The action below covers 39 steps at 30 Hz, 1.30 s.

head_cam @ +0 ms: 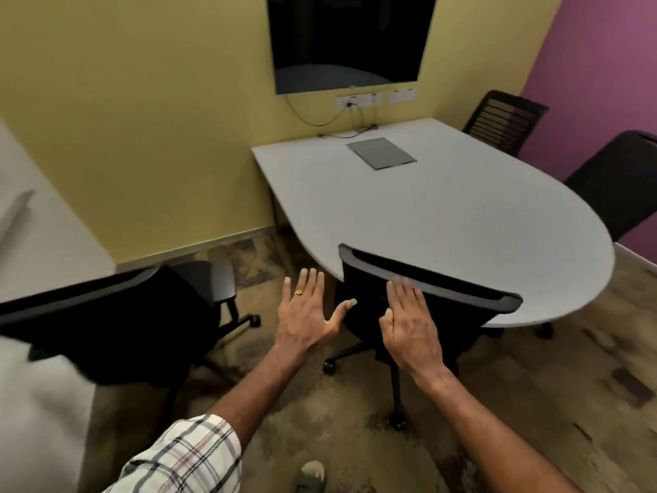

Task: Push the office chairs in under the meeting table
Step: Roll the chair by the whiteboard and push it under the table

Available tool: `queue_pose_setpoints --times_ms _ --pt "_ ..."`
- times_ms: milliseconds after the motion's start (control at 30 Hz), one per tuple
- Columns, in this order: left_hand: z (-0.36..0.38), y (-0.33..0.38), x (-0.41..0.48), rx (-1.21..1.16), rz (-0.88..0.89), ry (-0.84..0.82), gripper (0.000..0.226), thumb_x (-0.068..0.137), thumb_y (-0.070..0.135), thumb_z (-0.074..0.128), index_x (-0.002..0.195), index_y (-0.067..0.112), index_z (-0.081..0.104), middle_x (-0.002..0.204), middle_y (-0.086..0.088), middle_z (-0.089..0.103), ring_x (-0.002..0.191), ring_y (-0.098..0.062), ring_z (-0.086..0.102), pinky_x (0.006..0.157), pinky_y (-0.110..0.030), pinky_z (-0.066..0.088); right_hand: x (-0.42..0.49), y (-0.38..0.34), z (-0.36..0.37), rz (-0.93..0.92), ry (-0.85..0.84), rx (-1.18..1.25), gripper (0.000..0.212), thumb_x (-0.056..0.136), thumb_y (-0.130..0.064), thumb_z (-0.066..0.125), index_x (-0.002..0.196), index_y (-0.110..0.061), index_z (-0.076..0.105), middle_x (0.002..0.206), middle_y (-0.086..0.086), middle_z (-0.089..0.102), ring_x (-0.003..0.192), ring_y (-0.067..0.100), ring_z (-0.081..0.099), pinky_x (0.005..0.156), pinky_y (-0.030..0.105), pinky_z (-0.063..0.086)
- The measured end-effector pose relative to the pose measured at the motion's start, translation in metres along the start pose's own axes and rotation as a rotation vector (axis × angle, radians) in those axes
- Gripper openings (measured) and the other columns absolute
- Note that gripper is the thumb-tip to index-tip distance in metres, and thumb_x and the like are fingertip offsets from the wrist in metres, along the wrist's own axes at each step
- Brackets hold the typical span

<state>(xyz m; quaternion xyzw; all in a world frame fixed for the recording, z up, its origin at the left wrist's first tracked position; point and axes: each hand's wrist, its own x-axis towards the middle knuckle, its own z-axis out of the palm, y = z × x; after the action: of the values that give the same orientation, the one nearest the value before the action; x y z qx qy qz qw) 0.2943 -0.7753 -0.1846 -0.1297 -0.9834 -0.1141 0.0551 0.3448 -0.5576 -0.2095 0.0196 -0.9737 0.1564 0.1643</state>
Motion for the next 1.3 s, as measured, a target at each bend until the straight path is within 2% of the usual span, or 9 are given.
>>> queue_pose_setpoints --times_ms 233,467,667,767,833,933,1067,1200,1300 --pt "-0.02 -0.047 -0.081 0.067 -0.164 -0.032 0.106 0.091 0.086 -0.001 0.166 0.013 0.011 0.175 -0.006 0.006 0.161 -0.018 -0.006 0.131 -0.048 -0.007 -0.036 -0.041 0.022 -0.1 -0.083 -0.006 0.059 0.104 -0.028 0.032 0.159 -0.009 0.022 0.169 0.007 0.016 0.158 0.016 0.003 0.131 0.038 0.003" --pt "-0.088 -0.163 -0.219 0.138 -0.48 0.075 0.1 0.094 0.082 0.007 0.166 0.012 0.009 0.175 -0.007 0.007 0.162 -0.02 -0.005 0.131 -0.048 -0.004 -0.062 -0.186 0.044 -0.379 -0.175 0.118 0.061 0.103 -0.034 0.021 0.16 -0.013 0.016 0.17 0.005 0.011 0.158 0.013 -0.001 0.13 0.035 -0.001" --pt "-0.113 -0.221 -0.276 0.164 -0.576 0.106 0.102 0.094 0.083 0.004 0.166 0.011 0.009 0.174 -0.009 0.008 0.162 -0.021 -0.004 0.131 -0.048 -0.004 -0.079 -0.273 0.058 -0.468 -0.205 0.154 0.065 0.101 -0.04 0.009 0.16 -0.012 0.016 0.17 0.005 0.009 0.158 0.014 -0.002 0.13 0.038 0.002" --pt "-0.128 -0.251 -0.291 0.145 -0.61 0.132 0.107 0.089 0.085 -0.001 0.166 0.011 0.008 0.175 -0.009 0.007 0.162 -0.021 -0.004 0.131 -0.049 -0.003 -0.09 -0.322 0.069 -0.507 -0.242 0.162 0.071 0.098 -0.043 0.002 0.161 -0.012 0.014 0.171 0.005 0.007 0.158 0.014 -0.005 0.13 0.037 0.0" --pt "-0.13 -0.245 -0.281 0.129 -0.582 0.122 0.108 0.088 0.086 -0.003 0.166 0.012 0.008 0.175 -0.009 0.006 0.162 -0.02 -0.004 0.131 -0.049 -0.004 -0.091 -0.322 0.071 -0.484 -0.256 0.173 0.071 0.098 -0.044 0.001 0.161 -0.013 0.012 0.171 0.005 0.006 0.158 0.013 -0.006 0.13 0.038 0.0" --pt "-0.155 -0.282 -0.292 0.146 -0.57 0.149 0.109 0.087 0.086 -0.004 0.166 0.012 0.006 0.175 -0.008 0.004 0.161 -0.02 -0.006 0.131 -0.049 -0.007 -0.089 -0.376 0.076 -0.487 -0.249 0.203 0.065 0.101 -0.039 0.01 0.161 -0.012 0.012 0.171 0.005 0.006 0.158 0.014 -0.005 0.13 0.038 0.001" --pt "-0.179 -0.357 -0.315 0.205 -0.58 0.15 0.105 0.09 0.085 0.0 0.166 0.012 0.004 0.175 -0.008 0.002 0.161 -0.021 -0.007 0.131 -0.05 -0.006 -0.086 -0.459 0.088 -0.491 -0.266 0.197 0.066 0.101 -0.038 0.008 0.161 -0.012 0.009 0.171 0.005 0.003 0.157 0.013 -0.008 0.13 0.037 -0.002" --pt "-0.178 -0.386 -0.316 0.224 -0.565 0.135 0.102 0.094 0.084 0.007 0.166 0.012 0.003 0.175 -0.009 0.001 0.161 -0.022 -0.009 0.13 -0.05 -0.008 -0.076 -0.481 0.091 -0.49 -0.252 0.157 0.067 0.099 -0.04 0.006 0.161 -0.012 0.007 0.171 0.004 0.001 0.157 0.013 -0.009 0.13 0.037 -0.002" --pt "-0.177 -0.414 -0.3 0.215 -0.547 0.147 0.108 0.089 0.086 -0.003 0.166 0.011 0.003 0.175 -0.009 0.001 0.161 -0.023 -0.009 0.129 -0.048 -0.013 -0.054 -0.499 0.098 -0.482 -0.22 0.146 0.067 0.1 -0.039 0.007 0.161 -0.012 0.008 0.171 0.004 0.002 0.157 0.014 -0.009 0.13 0.038 -0.002"
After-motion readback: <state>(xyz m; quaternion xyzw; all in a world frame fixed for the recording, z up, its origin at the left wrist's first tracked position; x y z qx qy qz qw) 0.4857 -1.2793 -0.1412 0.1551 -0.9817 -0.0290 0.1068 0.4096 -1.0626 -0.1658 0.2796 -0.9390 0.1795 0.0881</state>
